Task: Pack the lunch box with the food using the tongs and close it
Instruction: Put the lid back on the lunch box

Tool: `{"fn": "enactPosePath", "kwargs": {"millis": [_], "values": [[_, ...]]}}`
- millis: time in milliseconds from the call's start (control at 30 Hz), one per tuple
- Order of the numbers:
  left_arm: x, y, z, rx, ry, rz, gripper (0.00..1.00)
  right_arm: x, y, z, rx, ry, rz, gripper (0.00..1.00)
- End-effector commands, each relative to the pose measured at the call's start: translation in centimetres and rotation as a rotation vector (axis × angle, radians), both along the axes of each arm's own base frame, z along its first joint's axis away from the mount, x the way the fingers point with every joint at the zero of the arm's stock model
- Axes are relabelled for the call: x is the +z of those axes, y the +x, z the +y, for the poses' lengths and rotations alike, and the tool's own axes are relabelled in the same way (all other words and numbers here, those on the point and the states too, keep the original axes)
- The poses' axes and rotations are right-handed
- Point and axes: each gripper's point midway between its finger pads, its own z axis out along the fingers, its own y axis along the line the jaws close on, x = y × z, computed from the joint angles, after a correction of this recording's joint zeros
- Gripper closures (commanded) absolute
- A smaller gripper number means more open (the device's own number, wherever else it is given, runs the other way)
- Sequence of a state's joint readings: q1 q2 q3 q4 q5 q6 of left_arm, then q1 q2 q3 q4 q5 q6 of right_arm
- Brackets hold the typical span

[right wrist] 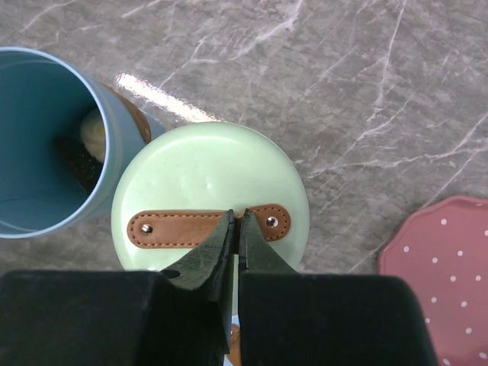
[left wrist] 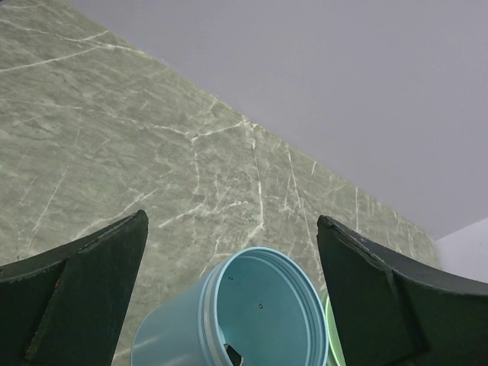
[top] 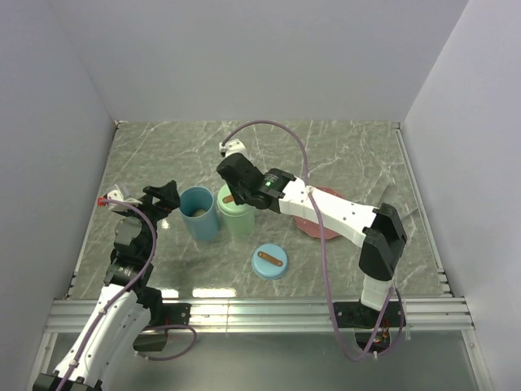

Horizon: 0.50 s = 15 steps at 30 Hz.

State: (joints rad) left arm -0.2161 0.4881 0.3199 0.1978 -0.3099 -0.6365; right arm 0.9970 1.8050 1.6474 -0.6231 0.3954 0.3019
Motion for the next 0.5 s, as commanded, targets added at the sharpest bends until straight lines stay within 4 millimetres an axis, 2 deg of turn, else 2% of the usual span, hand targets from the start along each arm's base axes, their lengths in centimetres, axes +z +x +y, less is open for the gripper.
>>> {"fn": "enactPosePath", "kwargs": {"millis": [0, 467], "values": [[1.2, 0.1, -0.3, -0.020, 0.000, -0.040, 0.01, -0.5, -0.6, 0.5, 0.004, -0.023, 0.012, 1.00], [1.3, 0.1, -0.3, -0.018, -0.002, -0.043, 0.01, -4.2, -1.2, 0.1, -0.041, -0.078, 0.052, 1.00]]}}
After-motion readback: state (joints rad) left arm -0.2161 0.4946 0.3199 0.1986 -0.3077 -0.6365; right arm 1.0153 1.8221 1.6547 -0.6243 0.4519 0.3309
